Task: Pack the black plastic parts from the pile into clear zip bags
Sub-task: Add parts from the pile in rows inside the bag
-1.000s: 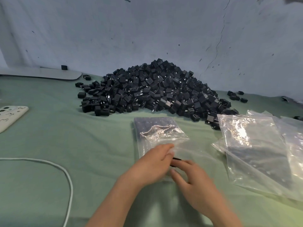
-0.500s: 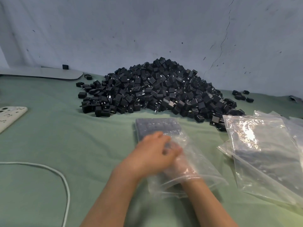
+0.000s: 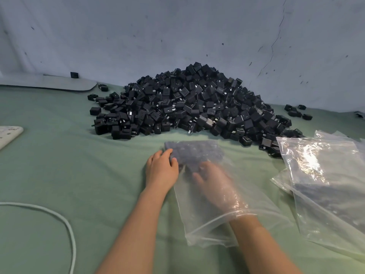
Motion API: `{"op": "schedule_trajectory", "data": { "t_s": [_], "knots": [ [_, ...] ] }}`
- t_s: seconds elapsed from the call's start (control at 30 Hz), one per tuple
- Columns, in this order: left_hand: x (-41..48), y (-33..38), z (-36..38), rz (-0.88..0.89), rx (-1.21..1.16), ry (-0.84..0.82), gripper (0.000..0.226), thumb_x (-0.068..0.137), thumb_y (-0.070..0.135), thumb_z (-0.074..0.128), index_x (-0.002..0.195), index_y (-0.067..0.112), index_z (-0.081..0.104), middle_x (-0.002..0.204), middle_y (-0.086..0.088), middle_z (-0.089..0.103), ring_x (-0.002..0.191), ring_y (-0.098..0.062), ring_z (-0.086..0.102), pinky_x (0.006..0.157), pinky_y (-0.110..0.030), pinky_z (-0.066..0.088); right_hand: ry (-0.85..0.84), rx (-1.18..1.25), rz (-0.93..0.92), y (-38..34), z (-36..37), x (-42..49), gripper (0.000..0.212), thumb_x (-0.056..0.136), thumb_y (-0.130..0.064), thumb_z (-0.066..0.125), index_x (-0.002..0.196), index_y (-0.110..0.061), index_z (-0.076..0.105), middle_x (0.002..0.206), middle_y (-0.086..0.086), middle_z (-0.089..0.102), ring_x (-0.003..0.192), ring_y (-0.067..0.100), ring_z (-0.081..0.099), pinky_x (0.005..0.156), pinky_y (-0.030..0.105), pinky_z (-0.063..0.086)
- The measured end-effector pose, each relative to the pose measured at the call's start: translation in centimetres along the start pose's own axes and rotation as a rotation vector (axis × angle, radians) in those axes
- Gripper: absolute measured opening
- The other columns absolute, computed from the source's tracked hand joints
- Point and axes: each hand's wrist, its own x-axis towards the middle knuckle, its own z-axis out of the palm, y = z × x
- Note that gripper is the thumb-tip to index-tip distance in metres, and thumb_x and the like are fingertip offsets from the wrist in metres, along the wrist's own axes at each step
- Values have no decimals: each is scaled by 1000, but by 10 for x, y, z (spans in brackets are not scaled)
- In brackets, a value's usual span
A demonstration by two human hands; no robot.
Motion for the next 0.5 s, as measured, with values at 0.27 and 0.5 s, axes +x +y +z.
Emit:
{"op": "schedule_trajectory", "data": {
  "t_s": [0.27, 0.5],
  "knots": [
    [-2, 1, 0, 46, 18, 26, 43, 97, 22, 42, 139, 12, 44, 141, -7, 49, 130, -25, 41, 109, -31, 28, 151, 74, 20, 0, 19, 15, 25, 90, -43, 54, 101, -22, 62, 95, -2, 60, 92, 16, 56, 80, 29, 44],
    [-7, 5, 1, 33, 68, 2, 52, 96, 36, 44, 143, 15, 37, 146, -4, 43, 134, -23, 37, 111, -34, 26, 195, 93, 66, 1, 27, 19, 35, 82, -55, 52, 91, -23, 60, 89, -4, 59, 84, 16, 57, 72, 30, 45]
  ]
}}
